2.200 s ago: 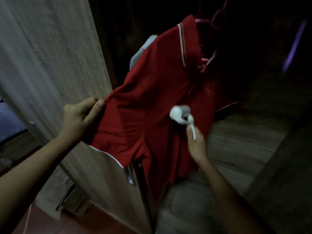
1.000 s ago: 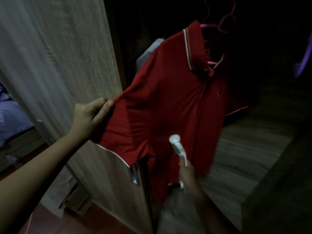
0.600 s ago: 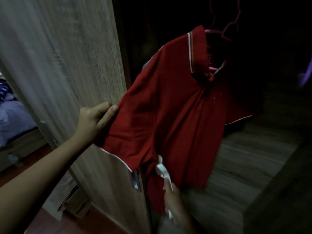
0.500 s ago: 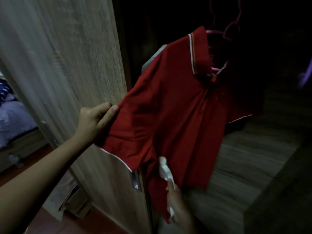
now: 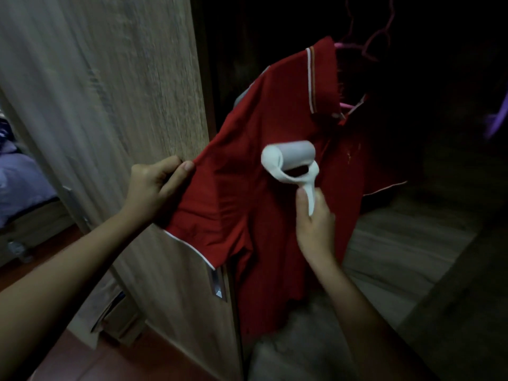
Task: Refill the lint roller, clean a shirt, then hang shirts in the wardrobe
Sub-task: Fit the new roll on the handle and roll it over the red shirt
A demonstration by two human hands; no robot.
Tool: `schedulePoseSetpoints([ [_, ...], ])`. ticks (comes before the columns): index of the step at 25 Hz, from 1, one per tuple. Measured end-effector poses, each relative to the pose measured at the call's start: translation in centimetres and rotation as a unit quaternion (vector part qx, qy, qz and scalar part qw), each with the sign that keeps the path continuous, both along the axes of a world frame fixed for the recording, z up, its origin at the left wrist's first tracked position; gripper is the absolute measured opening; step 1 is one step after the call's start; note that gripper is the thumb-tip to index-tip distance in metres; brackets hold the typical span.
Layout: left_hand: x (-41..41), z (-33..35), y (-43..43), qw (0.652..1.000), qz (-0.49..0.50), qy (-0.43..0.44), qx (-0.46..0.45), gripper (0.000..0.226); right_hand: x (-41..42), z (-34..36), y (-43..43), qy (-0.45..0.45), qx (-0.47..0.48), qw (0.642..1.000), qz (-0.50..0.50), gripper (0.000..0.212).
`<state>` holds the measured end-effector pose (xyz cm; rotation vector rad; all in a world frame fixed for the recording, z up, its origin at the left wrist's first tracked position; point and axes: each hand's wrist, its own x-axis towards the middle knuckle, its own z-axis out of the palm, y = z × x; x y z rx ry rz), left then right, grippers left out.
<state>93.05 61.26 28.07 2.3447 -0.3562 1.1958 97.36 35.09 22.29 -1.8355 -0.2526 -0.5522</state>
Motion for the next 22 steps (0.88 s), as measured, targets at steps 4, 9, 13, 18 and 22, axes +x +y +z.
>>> schedulePoseSetpoints([
  [4, -0.2, 0.0, -0.3, 1.0, -0.008, -0.002, -0.01, 0.039, -1.9, 0.2, 2.4, 0.03, 0.026, 0.999, 0.033, 0.017],
  [9, 0.0, -0.1, -0.4, 1.0, -0.004, -0.01, -0.011, 0.05, -6.2, -4.5, 3.6, 0.076, 0.024, 0.992, 0.093, 0.025],
  [13, -0.3, 0.1, -0.4, 1.0, -0.002, -0.009, -0.009, 0.048, -1.0, 2.5, 2.8, -0.003, -0.012, 0.999, 0.041, 0.017],
  [18, -0.2, -0.2, -0.4, 1.0, -0.003, -0.007, -0.015, 0.045, 0.5, 2.9, 1.9, -0.067, -0.018, 0.997, 0.015, 0.022],
  [22, -0.1, -0.1, -0.3, 1.0, 0.002, -0.011, -0.003, 0.048, -2.7, -8.2, 1.7, 0.072, -0.063, 0.993, 0.072, 0.018],
])
